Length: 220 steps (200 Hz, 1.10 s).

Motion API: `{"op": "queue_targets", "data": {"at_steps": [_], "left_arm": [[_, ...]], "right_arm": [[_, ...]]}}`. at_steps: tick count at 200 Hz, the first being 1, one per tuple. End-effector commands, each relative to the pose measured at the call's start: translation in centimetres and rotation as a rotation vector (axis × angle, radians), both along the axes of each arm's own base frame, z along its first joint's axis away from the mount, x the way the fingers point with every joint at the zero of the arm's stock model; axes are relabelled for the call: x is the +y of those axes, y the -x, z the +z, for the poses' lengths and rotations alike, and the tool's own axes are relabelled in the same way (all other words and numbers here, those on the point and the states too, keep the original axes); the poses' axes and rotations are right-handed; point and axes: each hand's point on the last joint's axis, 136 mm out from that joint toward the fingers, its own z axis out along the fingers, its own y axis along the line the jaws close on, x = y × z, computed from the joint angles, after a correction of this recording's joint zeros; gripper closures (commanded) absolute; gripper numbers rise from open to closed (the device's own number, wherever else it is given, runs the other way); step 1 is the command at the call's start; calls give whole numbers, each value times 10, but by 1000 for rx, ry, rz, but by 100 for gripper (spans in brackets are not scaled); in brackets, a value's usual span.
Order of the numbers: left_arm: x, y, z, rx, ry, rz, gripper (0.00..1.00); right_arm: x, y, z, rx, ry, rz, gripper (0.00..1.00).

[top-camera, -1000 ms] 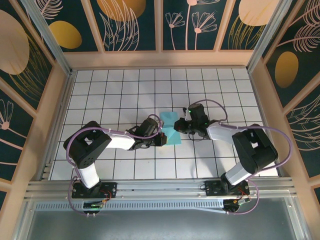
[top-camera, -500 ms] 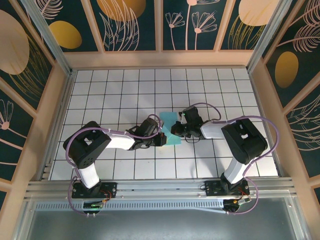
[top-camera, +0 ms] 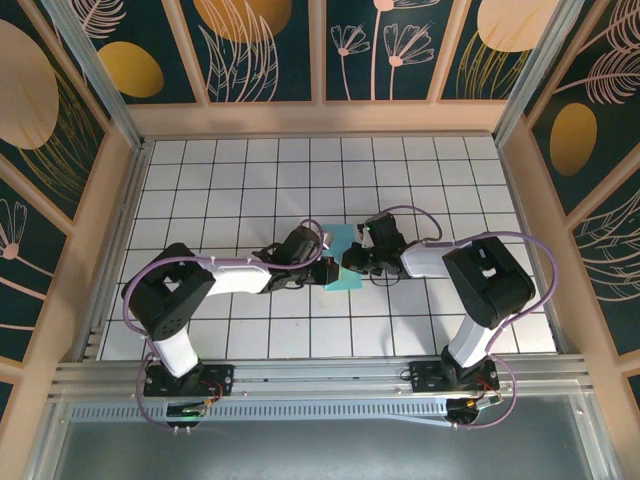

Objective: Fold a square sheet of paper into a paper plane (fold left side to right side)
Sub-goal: Fold the triangle a second time at the center of the table.

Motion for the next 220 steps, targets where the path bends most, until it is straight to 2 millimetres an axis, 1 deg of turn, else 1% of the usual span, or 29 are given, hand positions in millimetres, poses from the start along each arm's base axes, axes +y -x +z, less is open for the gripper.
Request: {"op": "queue_targets", "data": {"at_steps": [1,53,86,172,220], "left_arm": [[-6,1,-2,21,9,-25,100],[-4,10,-20,62,4,-42,100],[1,14,-30,79,-11,-39,100],[14,25,-44,100,-40,-39,100],[26,43,-48,112,-38,-67,100]], "right_arm": [[-13,15,-26,82,66,-19,100],[-14,16,-29,90,74,-20,100],[-15,17,-31,96,85,-18,100],[-19,18,-34,101,109,-20,100],[-20,19,-36,104,121,-13,100]]}}
